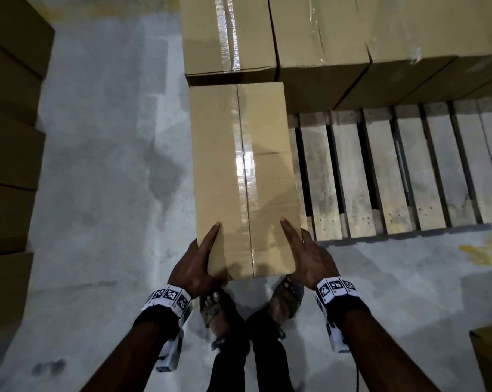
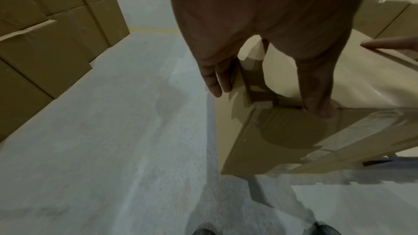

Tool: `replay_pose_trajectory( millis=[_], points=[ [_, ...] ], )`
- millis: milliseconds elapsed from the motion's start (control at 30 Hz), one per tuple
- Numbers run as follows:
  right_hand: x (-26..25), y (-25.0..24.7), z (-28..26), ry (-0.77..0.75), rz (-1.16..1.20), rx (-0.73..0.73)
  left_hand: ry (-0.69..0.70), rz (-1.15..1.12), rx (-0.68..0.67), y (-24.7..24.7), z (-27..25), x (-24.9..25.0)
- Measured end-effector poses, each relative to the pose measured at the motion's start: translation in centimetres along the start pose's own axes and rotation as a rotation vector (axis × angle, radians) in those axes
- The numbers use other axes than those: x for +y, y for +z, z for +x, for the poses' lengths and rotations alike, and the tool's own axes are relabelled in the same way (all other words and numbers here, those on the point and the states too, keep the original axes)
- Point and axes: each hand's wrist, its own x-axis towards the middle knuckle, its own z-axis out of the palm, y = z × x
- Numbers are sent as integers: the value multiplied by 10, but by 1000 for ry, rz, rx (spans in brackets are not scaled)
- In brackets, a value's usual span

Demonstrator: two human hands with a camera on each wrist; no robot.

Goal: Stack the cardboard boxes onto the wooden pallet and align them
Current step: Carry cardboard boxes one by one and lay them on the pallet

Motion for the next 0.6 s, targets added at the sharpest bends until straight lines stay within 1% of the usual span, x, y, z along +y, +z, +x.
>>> replay_pose_trajectory(
  millis=[200, 600],
  points=[
    [-3, -8, 14, -7, 10, -7, -15, -9, 26, -5, 9, 2],
    [-5, -22, 24, -3, -4, -19, -8, -44, 49, -11, 19, 5]
  ],
)
